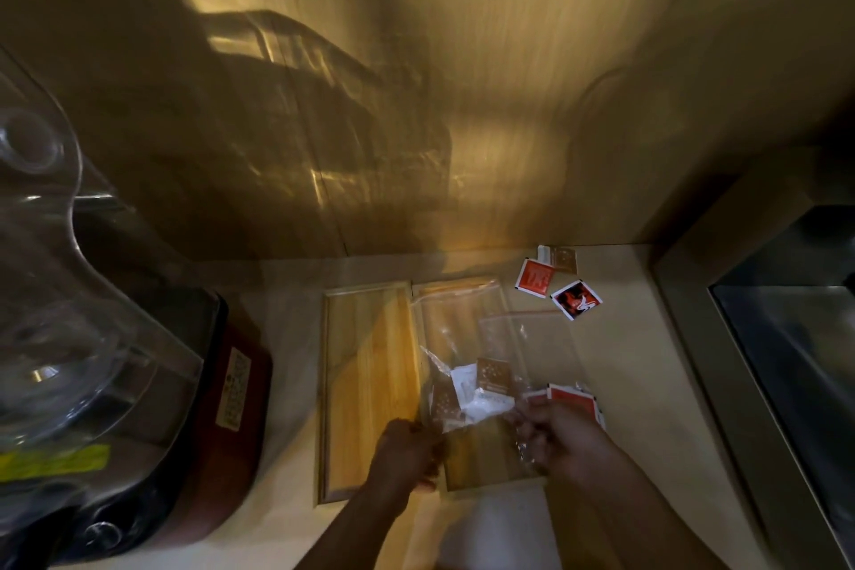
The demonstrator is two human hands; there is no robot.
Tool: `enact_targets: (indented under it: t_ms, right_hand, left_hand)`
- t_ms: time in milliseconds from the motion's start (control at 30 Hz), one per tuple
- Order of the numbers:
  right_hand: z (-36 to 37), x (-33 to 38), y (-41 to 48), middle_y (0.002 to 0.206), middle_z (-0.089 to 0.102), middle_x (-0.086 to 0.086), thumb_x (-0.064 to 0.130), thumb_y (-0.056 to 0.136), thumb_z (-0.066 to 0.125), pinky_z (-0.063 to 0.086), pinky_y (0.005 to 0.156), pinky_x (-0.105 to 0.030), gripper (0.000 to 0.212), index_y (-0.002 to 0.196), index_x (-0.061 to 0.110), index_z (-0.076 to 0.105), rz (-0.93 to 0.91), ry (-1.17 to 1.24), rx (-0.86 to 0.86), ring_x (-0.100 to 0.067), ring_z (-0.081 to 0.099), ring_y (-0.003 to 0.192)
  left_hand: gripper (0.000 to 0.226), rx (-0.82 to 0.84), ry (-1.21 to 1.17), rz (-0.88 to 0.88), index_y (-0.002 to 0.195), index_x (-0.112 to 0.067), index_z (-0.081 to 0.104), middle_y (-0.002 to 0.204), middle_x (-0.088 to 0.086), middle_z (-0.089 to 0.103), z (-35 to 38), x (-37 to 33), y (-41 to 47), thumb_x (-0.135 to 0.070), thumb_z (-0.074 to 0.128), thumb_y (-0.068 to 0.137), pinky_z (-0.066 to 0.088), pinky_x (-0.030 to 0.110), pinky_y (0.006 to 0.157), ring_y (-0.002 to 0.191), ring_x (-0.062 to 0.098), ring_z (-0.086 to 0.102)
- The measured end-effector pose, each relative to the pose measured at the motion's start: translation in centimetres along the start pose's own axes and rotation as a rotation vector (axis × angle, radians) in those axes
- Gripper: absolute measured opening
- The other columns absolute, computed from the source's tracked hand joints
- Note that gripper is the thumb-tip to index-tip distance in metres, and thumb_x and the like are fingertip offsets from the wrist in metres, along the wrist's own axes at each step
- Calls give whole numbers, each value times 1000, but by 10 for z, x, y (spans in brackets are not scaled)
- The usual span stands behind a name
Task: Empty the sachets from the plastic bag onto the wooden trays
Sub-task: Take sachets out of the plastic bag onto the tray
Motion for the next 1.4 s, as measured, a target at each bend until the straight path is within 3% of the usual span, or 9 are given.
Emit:
enact_targets:
  t_ms: [133,300,500,667,833,1100,1200,1300,1400]
  right_hand:
    - [8,-4,-2,37,56,-6,-5,91,33,26,21,-8,30,72,-1,55,125,187,80,-5,38,21]
    - [2,-1,-4,40,59,-3,-2,90,41,24,24,-7,24,72,0,57,57,38,12,-2,40,25]
    - [6,19,-12,34,53,-1,-1,88,44,20,26,-7,25,65,4,53,-63,-90,-42,-3,37,23]
    - [23,57,-25,44,50,-4,0,85,49,23,26,-9,25,62,3,57,-188,-166,-53,-6,39,23]
    - [33,80,-39,44,50,-3,3,80,55,26,30,-13,23,58,9,54,-303,-266,-20,-8,41,28]
    - [-3,30,-27,42,45,-3,7,76,54,28,45,-19,27,49,9,54,-140,-444,-8,-12,39,28]
    - [-9,16,-19,48,43,-2,15,81,57,29,37,-14,28,54,15,51,-83,-409,-1,-11,40,32]
    - [-3,12,-14,46,39,2,25,87,57,35,34,-15,32,57,16,51,-44,-340,60,-11,40,37]
    - [6,23,-13,38,41,4,23,88,59,33,34,-16,34,55,14,54,-123,-328,66,-8,38,29]
  left_hand:
    - [29,83,-393,-174,80,7,66,69,19,62,15,0,-6,-21,61,88,52,35,54,56,26,58]
    - [15,17,-616,-241,86,13,62,63,19,61,19,5,-6,0,55,89,47,21,34,45,22,57]
    - [12,21,-519,-166,81,3,63,58,12,60,8,-7,-5,-3,55,87,52,28,47,53,20,55]
    - [10,-42,-395,24,86,-1,65,76,14,62,-14,-61,-14,-3,55,84,56,30,55,70,22,58]
    - [2,-75,-411,140,84,-6,60,72,8,63,-26,-87,-24,-7,58,84,56,31,59,67,17,60]
    - [13,58,-243,-96,71,-4,63,66,9,60,3,-12,-23,2,53,77,51,28,55,59,18,55]
    - [12,135,-176,-123,69,-10,72,56,0,59,10,1,-18,-7,61,73,45,23,52,52,12,51]
    - [14,144,-293,-107,81,-8,75,63,4,67,12,-5,-8,-17,66,76,44,25,52,57,16,56]
    - [15,155,-498,-165,90,4,66,63,12,66,16,-16,4,-9,62,83,46,23,43,51,19,59]
Point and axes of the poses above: each hand's wrist, its own y-axis towards the middle knuckle, its own z-axis out of the palm, x = y × z, the point moved 6 cm from there along y, towards the middle knuckle
